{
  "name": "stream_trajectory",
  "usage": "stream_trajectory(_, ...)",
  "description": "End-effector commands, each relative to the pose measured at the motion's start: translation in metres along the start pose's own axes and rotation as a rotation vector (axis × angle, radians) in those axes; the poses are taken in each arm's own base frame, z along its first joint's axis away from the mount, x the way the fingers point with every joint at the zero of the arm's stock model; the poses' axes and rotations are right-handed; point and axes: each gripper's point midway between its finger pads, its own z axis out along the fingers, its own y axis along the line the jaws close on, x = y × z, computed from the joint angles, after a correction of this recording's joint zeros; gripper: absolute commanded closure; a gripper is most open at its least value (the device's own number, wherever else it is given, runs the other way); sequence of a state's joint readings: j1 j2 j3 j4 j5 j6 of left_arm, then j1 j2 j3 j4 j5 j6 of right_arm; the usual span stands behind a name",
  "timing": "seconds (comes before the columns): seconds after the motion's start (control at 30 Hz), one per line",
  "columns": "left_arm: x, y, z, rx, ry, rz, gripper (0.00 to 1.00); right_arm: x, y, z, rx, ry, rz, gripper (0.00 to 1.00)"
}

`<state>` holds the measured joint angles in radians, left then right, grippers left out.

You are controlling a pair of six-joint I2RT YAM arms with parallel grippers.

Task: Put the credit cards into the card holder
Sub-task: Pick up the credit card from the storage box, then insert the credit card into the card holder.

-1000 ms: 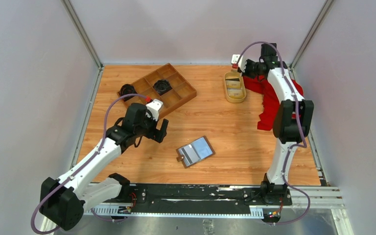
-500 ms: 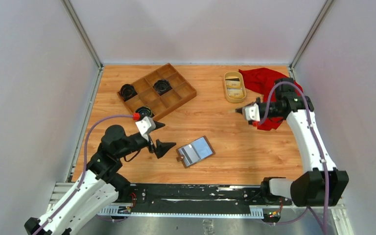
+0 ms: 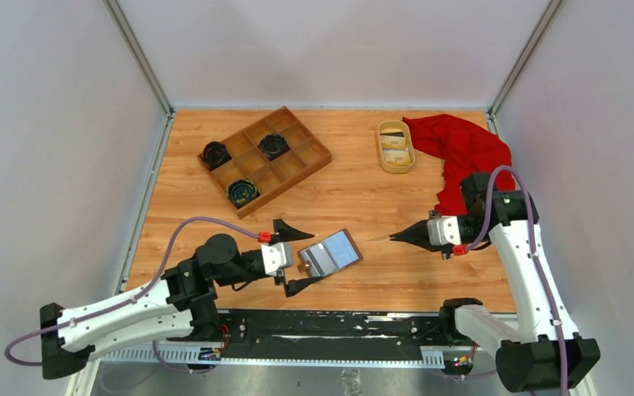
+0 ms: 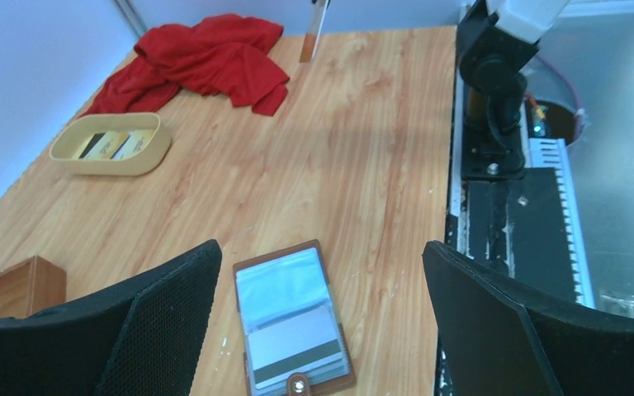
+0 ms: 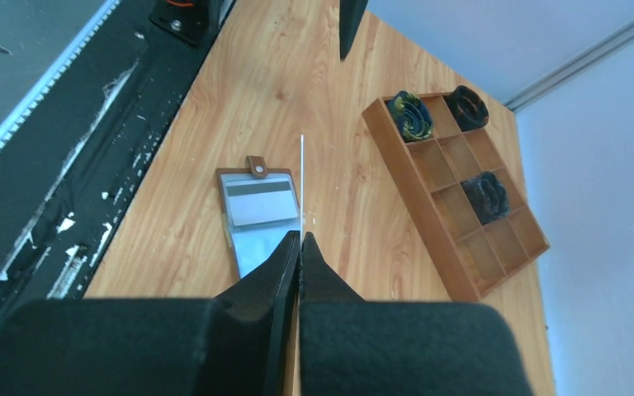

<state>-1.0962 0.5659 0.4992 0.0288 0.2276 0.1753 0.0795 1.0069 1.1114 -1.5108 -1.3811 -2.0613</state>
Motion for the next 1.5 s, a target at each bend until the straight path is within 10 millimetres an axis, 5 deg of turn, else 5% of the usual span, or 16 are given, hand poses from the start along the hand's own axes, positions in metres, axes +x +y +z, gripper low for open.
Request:
stream_trajectory(0.0,-0.003,0.014,0.019,-0.092,-0.024,0.074,0.02,-0.017,0.000,0.008,0.009,-0.090,-0.283,1.00)
stream_trajectory(0.5,-0.027,0.017,0.082,-0.100,-0.215,-0.002,0.18,-0.025,0.001,0.015,0.059,-0.204,-0.116,1.00)
stream_trajectory(0.97,-0.043,0.009,0.081,-0.067,-0.364,-0.082,0.41,-0.019,-0.027,0.018,0.037,-0.307,0.344,1.00)
stream_trajectory(1.47,-0.033,0.028,0.089,-0.110,-0.340,-0.090,0.51,-0.014,-0.020,0.029,-0.025,-0.298,0.387,1.00)
